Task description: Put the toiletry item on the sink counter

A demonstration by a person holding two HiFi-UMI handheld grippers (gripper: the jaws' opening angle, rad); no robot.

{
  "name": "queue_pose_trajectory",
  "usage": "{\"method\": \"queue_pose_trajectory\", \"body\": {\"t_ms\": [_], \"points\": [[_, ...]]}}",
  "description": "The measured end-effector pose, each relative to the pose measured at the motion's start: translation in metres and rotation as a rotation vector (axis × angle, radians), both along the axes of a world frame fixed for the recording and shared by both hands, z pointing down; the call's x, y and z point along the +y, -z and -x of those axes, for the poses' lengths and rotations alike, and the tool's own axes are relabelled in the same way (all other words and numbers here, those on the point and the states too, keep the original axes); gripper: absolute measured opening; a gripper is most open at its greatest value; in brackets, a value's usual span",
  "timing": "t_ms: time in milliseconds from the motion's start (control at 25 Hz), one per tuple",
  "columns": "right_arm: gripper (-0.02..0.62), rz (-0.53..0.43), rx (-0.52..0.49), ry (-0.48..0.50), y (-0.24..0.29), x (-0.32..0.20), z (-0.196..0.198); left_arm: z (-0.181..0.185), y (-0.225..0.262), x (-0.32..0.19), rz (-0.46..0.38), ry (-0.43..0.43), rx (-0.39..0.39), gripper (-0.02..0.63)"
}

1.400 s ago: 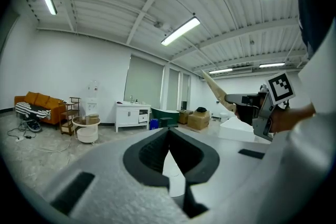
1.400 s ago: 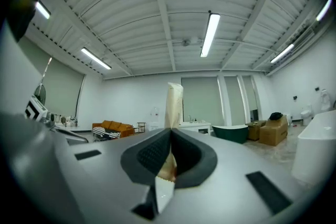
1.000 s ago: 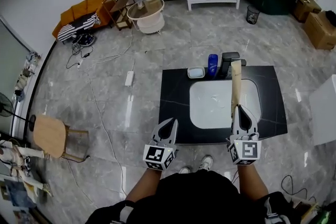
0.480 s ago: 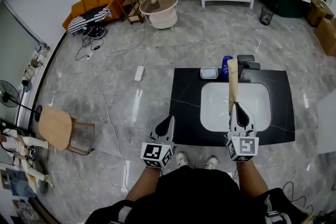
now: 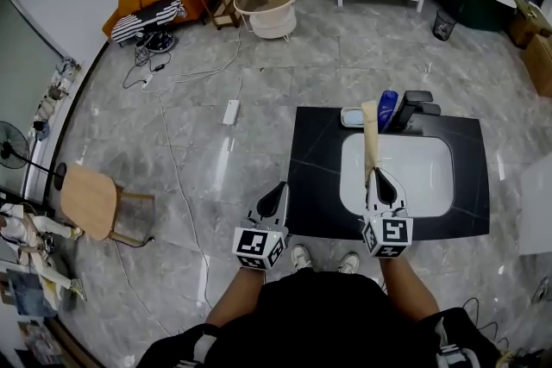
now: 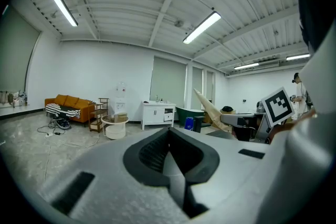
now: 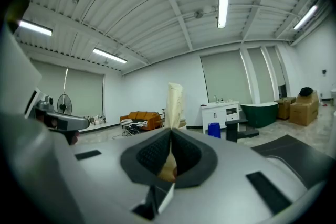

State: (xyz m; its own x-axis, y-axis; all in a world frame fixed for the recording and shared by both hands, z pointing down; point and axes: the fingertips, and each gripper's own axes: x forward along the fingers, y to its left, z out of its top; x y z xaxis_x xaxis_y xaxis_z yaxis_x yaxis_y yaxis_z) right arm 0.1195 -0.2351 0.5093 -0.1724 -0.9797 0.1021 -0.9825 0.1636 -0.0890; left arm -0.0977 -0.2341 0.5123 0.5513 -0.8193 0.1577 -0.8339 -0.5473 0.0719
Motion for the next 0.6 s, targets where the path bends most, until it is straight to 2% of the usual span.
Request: {"method": "queue_pose_trajectory", "body": {"t_ms": [200,320,600], "points": [[0.008,0.068,-0.002,0.027,-0.025,-0.015,0.028,0.027,-0.010,-0.005,0.021,0.044,0.015,0.009],[0.008,0.126,0.032,0.048,-0.048,-0.022,0.044,0.040,-0.017,-0.004,0.031,0.062,0.020,0.009],[0.008,0.318,0.044,0.050,-0.115,-0.034,0.069,0.052,-0.030,0.001,0.063,0.072,0.039,0.009]]}}
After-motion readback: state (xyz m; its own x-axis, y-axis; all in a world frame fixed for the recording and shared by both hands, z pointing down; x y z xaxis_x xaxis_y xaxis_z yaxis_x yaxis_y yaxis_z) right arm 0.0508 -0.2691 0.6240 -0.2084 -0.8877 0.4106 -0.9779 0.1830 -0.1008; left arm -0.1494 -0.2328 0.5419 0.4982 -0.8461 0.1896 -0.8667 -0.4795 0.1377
